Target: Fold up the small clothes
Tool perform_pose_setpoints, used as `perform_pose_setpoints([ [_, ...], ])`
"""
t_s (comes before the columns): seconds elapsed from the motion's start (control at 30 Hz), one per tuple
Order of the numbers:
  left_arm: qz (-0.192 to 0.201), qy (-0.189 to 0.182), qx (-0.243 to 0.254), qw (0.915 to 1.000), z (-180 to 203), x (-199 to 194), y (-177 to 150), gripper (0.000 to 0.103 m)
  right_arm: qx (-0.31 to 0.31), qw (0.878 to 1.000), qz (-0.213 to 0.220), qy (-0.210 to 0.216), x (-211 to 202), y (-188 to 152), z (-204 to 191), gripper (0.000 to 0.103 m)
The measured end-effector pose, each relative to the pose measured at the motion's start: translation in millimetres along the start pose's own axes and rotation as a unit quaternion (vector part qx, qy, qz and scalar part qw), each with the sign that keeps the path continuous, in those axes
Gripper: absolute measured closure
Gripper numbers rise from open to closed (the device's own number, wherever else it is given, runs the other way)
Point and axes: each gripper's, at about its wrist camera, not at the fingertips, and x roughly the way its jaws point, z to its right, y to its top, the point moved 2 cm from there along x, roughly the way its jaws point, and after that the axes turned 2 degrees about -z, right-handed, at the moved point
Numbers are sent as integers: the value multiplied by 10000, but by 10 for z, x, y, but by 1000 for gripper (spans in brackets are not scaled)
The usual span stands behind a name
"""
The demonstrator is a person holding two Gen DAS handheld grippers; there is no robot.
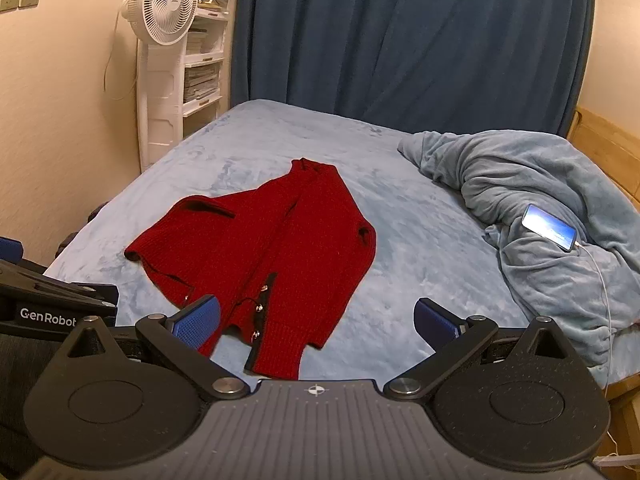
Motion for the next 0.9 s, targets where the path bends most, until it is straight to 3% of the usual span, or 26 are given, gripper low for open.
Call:
perform_pose_setpoints([
  [0.9,-2,16,17,10000,15,-7,-21,0,-7,10000,-3,23,-7,11,4,1],
])
